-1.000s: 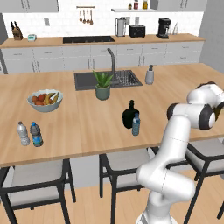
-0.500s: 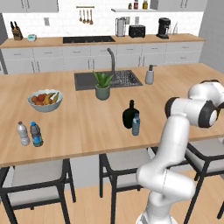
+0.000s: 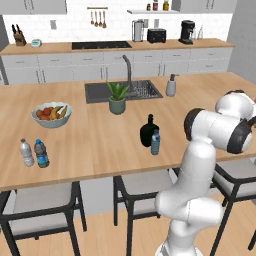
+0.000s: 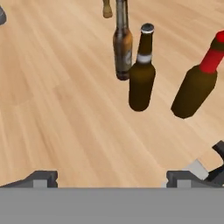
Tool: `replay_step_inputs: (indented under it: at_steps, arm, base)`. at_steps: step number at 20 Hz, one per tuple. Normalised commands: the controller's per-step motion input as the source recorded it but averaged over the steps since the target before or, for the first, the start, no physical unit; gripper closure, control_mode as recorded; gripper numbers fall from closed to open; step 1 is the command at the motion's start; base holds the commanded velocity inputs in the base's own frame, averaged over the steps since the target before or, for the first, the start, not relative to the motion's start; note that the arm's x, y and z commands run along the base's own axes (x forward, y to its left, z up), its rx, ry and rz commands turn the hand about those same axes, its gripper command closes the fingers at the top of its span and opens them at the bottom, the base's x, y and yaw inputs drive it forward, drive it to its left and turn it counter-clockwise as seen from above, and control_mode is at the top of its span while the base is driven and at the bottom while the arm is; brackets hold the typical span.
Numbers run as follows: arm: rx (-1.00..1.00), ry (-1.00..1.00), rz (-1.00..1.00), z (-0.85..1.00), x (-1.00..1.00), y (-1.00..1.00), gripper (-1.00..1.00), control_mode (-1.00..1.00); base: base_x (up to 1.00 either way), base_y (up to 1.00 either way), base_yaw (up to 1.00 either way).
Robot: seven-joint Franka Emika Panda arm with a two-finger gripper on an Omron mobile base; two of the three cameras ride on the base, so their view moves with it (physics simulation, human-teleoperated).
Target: Move the plastic bottles in the middle to the plastics group, and the glass bottles in the middle to the glass group.
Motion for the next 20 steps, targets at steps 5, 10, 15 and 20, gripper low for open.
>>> replay_step_inputs:
  at_steps: [5,10,15,20]
  arm:
    - [0.00,0.00,0.03,0.33,-0.17,0.97,-1.00,-1.00]
    - [0.00,0.04,0.14,0.09,-0.01,1.00,-1.00,-1.00]
    - [0.00,0.12,0.19,0.00,0.00,0.98,-1.00,-1.00]
    - [0.00,0.18,0.18,0.00,0.00,0.95,-1.00,-1.00]
  base:
    - [0.00,0.00,0.00]
    - [0.00,0.00,0.00]
    - [0.00,0.00,0.00]
    - [0.00,0.00,0.00]
